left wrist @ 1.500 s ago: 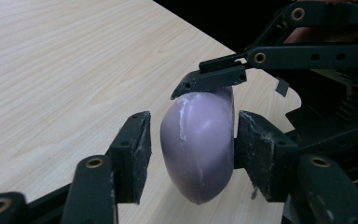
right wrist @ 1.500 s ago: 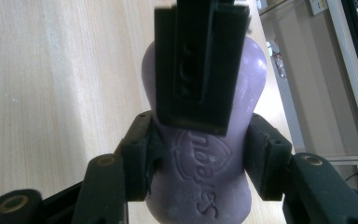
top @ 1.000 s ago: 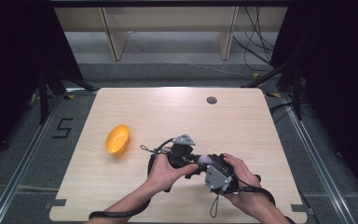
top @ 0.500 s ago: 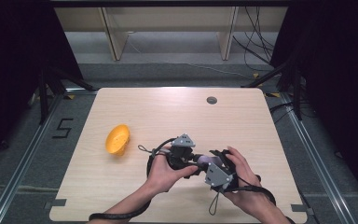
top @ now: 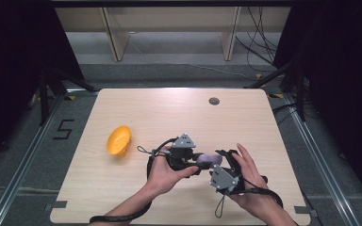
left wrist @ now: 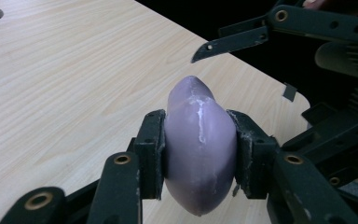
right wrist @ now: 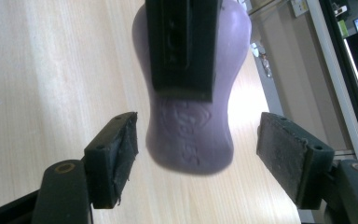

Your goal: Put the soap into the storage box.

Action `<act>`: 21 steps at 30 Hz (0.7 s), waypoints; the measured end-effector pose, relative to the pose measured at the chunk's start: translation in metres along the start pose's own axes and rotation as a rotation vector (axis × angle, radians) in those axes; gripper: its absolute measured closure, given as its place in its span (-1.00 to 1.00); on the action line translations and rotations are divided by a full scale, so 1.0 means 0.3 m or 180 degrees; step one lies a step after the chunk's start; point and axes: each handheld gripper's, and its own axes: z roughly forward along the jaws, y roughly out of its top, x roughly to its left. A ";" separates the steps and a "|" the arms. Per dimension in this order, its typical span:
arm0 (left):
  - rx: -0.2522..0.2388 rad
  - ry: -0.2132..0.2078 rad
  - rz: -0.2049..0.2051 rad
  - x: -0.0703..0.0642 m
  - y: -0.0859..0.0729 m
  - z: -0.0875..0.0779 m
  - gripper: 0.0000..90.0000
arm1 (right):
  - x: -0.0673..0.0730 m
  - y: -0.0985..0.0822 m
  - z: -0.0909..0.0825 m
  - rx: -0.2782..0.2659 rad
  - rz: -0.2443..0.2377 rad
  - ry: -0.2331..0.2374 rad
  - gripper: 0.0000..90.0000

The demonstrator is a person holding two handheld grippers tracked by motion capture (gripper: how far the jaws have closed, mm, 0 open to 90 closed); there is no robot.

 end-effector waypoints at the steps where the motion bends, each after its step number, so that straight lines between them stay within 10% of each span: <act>1: -0.0003 -0.0001 0.0003 0.003 -0.001 -0.001 0.31 | -0.001 -0.003 -0.001 -0.0001 -0.0025 -0.0004 -0.34; 21: -0.0178 0.0347 0.0051 0.043 -0.025 -0.077 0.31 | 0.008 -0.103 -0.055 -0.0009 0.0455 -0.0082 -0.28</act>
